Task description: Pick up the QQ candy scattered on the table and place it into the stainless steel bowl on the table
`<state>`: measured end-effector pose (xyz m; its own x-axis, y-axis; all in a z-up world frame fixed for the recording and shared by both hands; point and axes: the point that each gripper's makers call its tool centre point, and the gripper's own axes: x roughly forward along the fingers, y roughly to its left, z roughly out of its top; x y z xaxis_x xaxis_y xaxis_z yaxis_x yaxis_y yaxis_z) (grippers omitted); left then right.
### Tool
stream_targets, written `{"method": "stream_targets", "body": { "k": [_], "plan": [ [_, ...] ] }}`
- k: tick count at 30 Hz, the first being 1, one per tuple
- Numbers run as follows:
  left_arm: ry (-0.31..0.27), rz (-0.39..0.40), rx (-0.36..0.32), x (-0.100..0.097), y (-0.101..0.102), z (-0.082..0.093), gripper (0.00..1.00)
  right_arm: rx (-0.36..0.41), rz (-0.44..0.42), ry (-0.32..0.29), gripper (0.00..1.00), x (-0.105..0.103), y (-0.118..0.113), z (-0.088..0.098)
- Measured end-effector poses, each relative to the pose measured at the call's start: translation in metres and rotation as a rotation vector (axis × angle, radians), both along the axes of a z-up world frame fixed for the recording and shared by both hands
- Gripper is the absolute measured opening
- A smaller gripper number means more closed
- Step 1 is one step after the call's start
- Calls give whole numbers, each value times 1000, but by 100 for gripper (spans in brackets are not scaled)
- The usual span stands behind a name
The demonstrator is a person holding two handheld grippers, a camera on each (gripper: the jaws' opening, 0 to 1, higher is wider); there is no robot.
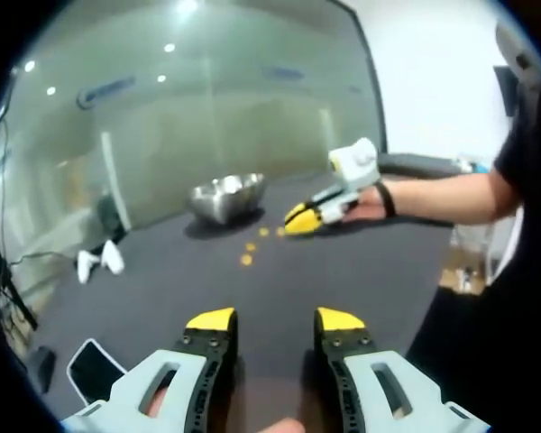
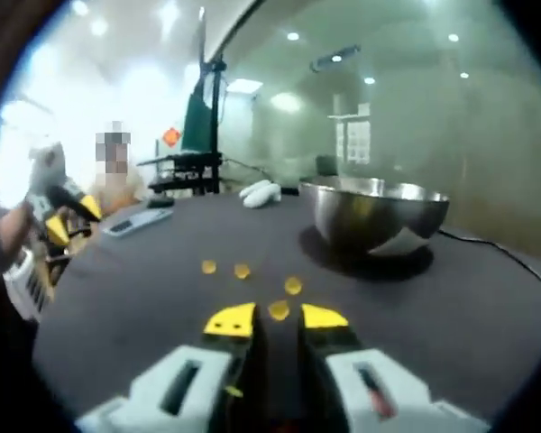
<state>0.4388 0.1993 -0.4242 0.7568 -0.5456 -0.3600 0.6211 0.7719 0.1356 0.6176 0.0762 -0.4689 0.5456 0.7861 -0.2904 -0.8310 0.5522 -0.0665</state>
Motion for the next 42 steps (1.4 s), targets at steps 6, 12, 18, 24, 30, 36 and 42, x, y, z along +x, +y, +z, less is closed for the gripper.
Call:
{"method": "stream_targets", "body": {
  "k": [6, 12, 18, 24, 30, 36, 42],
  "plan": [
    [1, 14, -4, 1, 6, -1, 35, -11, 4, 25, 17, 9, 7, -7],
    [6, 24, -4, -1, 11, -3, 35, -30, 12, 31, 14, 10, 9, -9],
    [7, 26, -5, -1, 10, -3, 35, -33, 15, 27, 10, 9, 10, -9],
    [8, 20, -1, -1, 8, -4, 35, -30, 16, 27, 10, 8, 10, -9],
    [5, 19, -1, -1, 8, -3, 35, -17, 6, 33, 10, 5, 5, -3],
    [0, 9, -3, -2, 5, -2, 35, 31, -15, -9, 10, 4, -5, 31],
    [-3, 0, -2, -2, 2, -1, 35, 59, -40, -59, 10, 21, -9, 60]
  ]
}}
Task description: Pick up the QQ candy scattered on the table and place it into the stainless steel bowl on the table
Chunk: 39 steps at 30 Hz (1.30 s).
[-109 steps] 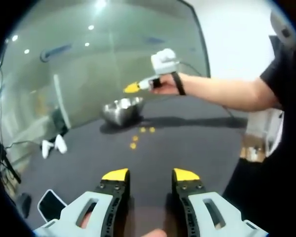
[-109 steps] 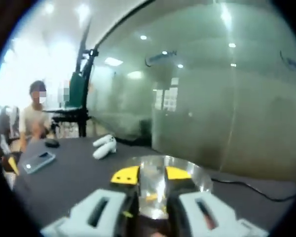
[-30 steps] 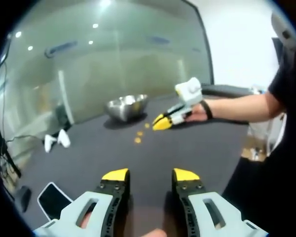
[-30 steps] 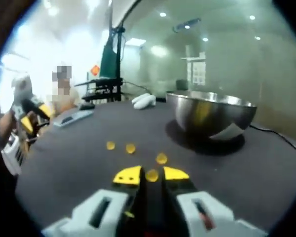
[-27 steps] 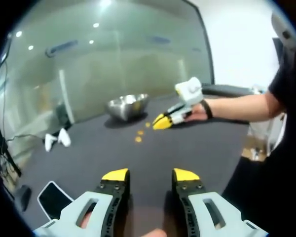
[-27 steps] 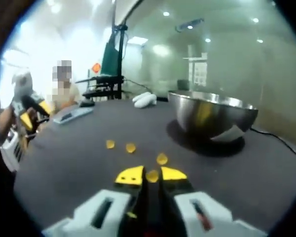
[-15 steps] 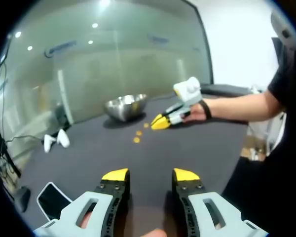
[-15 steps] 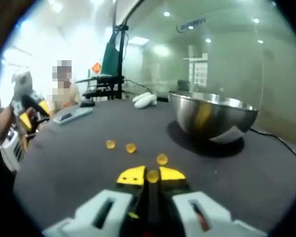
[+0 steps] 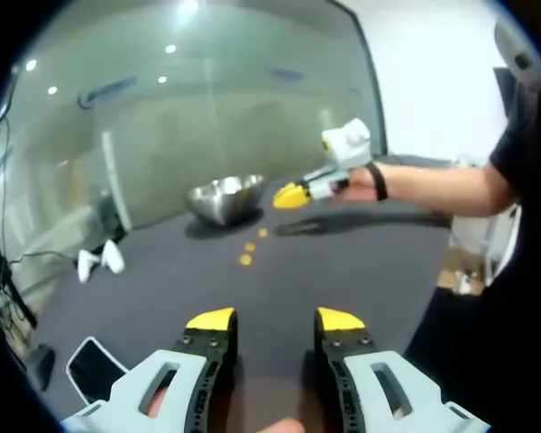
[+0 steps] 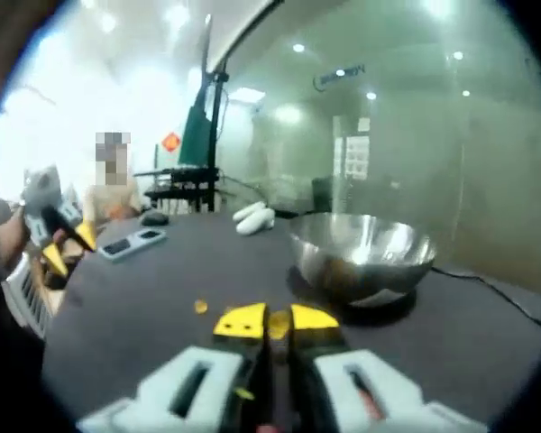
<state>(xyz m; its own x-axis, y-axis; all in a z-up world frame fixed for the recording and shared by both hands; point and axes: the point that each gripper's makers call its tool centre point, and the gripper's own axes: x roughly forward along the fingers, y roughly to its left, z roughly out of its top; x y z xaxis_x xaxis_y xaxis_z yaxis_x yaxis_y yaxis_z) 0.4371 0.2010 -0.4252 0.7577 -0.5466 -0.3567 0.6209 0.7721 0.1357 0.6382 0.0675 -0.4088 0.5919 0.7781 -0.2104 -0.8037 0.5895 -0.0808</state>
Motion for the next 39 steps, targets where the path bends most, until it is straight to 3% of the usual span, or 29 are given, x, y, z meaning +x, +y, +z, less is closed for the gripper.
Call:
{"method": "stream_targets", "body": {
  "k": [6, 11, 13, 15, 17, 27, 32, 39],
  "plan": [
    [-4, -8, 3, 0, -3, 2, 35, 34, -45, -36, 10, 28, 2, 28],
    [-3, -8, 6, 0, -4, 2, 35, 148, -81, -10, 9, 49, 8, 53],
    [-4, -9, 4, -1, -5, 2, 35, 134, -84, -18, 9, 66, 11, 56],
    [-1, -9, 9, -1, -5, 1, 35, 123, -82, -24, 9, 63, 17, 61],
    [2, -7, 10, -1, -4, 0, 35, 122, -90, -33, 9, 82, 18, 62],
    [0, -9, 13, 0, -8, 2, 35, 88, -115, -35, 9, 111, 30, 62],
    [6, -4, 16, 0, -7, 0, 35, 97, -102, -10, 18, 106, 31, 53],
    [5, -10, 16, 0, -9, 1, 35, 89, -100, -2, 17, 102, 26, 48]
  ]
}}
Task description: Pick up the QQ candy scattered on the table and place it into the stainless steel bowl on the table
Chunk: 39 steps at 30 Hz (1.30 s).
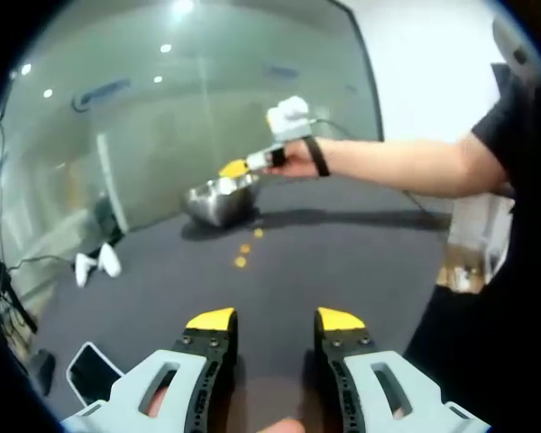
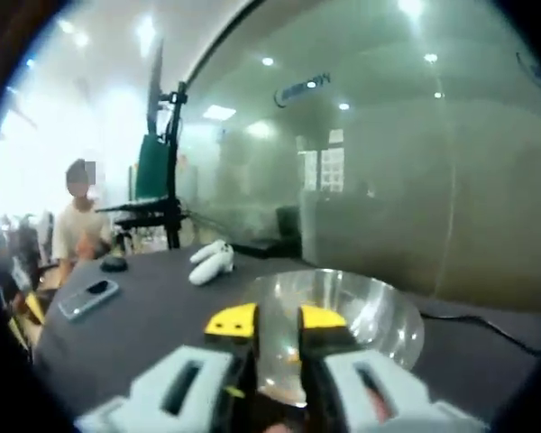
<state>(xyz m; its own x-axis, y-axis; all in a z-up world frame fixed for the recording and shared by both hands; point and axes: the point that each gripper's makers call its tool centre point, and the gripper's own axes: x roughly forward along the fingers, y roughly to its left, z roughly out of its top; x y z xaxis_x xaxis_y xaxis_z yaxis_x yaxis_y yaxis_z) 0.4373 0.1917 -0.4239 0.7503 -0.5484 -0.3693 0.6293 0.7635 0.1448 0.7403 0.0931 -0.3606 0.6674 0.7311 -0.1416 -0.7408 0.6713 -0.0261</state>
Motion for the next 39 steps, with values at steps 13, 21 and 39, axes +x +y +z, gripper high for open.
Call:
{"method": "stream_targets", "body": {
  "k": [13, 21, 39],
  "plan": [
    [-1, 0, 1, -2, 1, 0, 35, 11, 34, -30, 16, -29, -8, 19],
    [-2, 3, -8, -1, 4, 1, 35, 6, 56, -39, 16, -63, -33, 6],
    [-16, -4, -7, -6, 2, 6, 36, -56, 73, 11, 16, -125, -54, -57]
  ]
}}
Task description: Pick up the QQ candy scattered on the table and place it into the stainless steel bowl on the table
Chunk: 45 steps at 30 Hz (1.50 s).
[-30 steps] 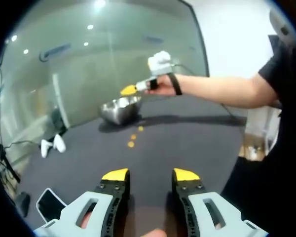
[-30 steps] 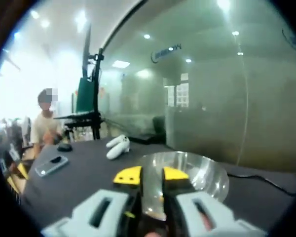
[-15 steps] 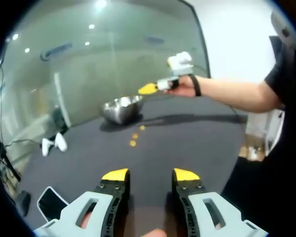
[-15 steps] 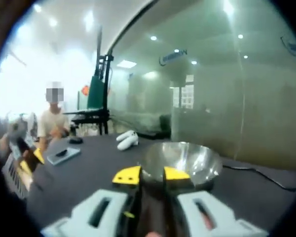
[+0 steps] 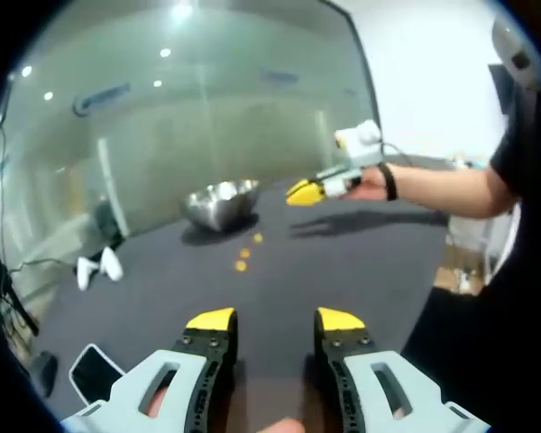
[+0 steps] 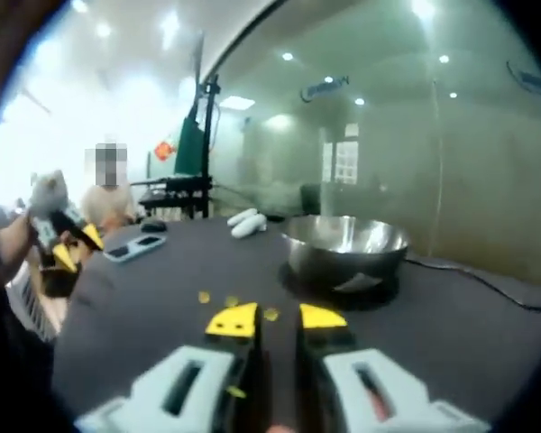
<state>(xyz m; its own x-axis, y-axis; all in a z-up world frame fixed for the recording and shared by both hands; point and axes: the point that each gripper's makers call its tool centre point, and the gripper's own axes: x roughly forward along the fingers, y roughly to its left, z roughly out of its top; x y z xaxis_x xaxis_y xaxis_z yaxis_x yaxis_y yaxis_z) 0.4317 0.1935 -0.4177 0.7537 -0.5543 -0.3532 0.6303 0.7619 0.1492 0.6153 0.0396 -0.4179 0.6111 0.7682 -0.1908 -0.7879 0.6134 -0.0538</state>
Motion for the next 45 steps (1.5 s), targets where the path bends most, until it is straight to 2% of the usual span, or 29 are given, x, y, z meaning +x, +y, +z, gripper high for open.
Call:
{"method": "stream_targets", "body": {
  "k": [4, 11, 16, 21, 26, 32, 34, 36, 38, 40, 43, 45],
  "plan": [
    [-3, -3, 1, -4, 0, 3, 36, 1, -9, -7, 16, -1, 10, -4],
    [-3, 14, -6, -2, 4, 2, 36, -56, 25, 0, 16, 6, 33, -20],
    [0, 1, -28, -6, 0, 3, 36, -79, 32, 43, 17, 20, 43, -36],
    [6, 0, -18, -6, -1, 1, 36, -83, 40, 87, 17, 30, 54, -47],
    [3, -10, -13, -7, -3, 2, 36, -85, 60, 103, 17, 33, 64, -49],
    [9, 11, -14, -5, 4, 0, 36, -126, 70, 101, 16, 35, 71, -62],
    [12, 6, -35, -7, 3, 2, 36, -124, 66, 92, 15, 37, 70, -61],
    [12, -17, -115, -9, -5, 10, 35, -127, 60, 86, 11, 39, 69, -60],
    [9, -18, -102, -9, -4, 11, 35, -126, 59, 82, 10, 39, 69, -60],
    [9, -5, -56, -8, -1, 6, 35, -129, 62, 71, 9, 38, 69, -60],
    [14, -20, -72, -9, -4, 6, 35, -137, 65, 64, 9, 38, 70, -60],
    [12, -21, -50, -9, -4, 3, 35, -135, 66, 66, 9, 38, 69, -59]
  ]
}}
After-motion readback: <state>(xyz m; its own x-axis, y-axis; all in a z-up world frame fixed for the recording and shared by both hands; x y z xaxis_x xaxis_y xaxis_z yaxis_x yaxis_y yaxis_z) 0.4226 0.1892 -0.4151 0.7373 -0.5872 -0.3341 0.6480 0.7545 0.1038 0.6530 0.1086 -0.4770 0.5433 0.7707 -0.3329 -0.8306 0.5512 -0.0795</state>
